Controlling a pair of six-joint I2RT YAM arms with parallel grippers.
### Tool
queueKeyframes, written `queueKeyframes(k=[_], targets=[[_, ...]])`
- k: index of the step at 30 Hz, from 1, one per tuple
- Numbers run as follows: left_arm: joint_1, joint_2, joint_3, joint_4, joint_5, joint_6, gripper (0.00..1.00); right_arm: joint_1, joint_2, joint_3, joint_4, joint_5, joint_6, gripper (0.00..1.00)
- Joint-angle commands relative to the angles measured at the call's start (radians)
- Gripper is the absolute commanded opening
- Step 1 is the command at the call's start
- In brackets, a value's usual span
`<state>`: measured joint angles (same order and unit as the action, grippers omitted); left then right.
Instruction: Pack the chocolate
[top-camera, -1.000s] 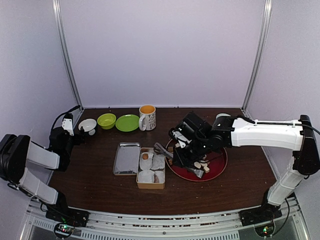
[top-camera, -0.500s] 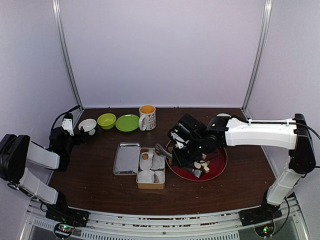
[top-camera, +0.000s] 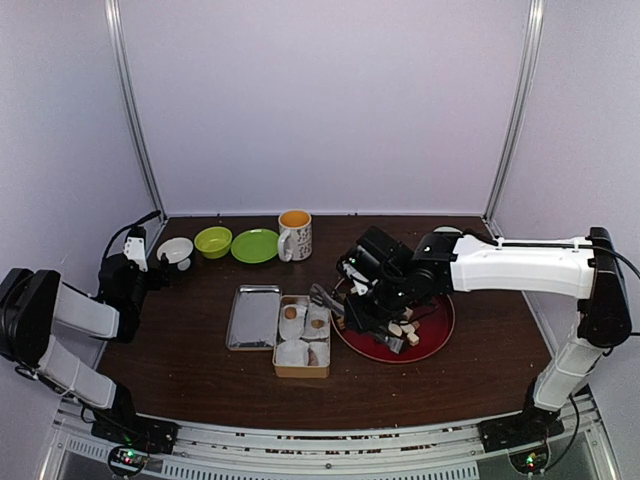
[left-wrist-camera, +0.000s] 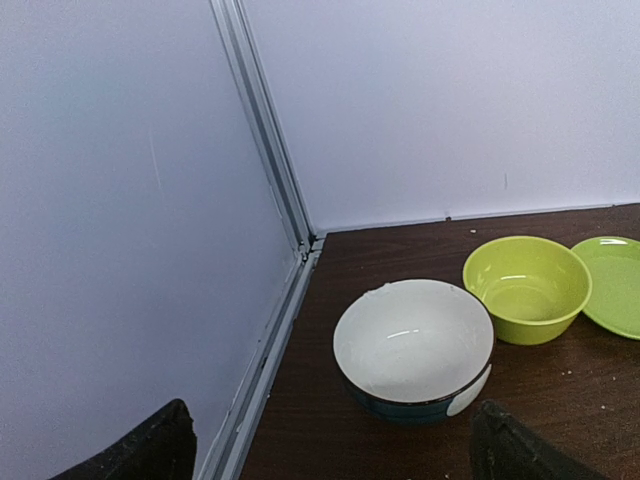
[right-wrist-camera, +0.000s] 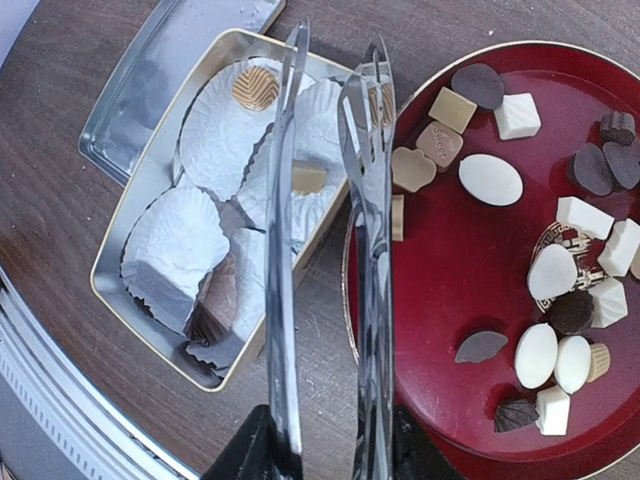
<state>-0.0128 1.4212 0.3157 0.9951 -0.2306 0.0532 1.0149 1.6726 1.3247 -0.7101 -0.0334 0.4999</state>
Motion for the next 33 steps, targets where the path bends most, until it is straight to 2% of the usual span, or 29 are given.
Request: queueKeyframes(k=[1,17,23,33], targets=[[0.006,0.006,-0.004,0.06,0.006,-0.011,0.98,0.002,-0.018,0.034,-0.03,0.041,0.001,0.35],[0.006,0.007,-0.004,0.06,0.005,-0.01,0.98,-0.001,-0.248,-0.172,-0.159,0.125,0.054,0.36],[0.006,0.007,-0.004,0.06,0.005,-0.01,0.98,-0.006,-0.233,-0.225,-0.126,0.14,0.082,0.37],[0.006,0.007,-0.004,0.059,0.005,-0.01,0.98,-0.009,-0.122,-0.2,-0.081,0.147,0.079,0.41]])
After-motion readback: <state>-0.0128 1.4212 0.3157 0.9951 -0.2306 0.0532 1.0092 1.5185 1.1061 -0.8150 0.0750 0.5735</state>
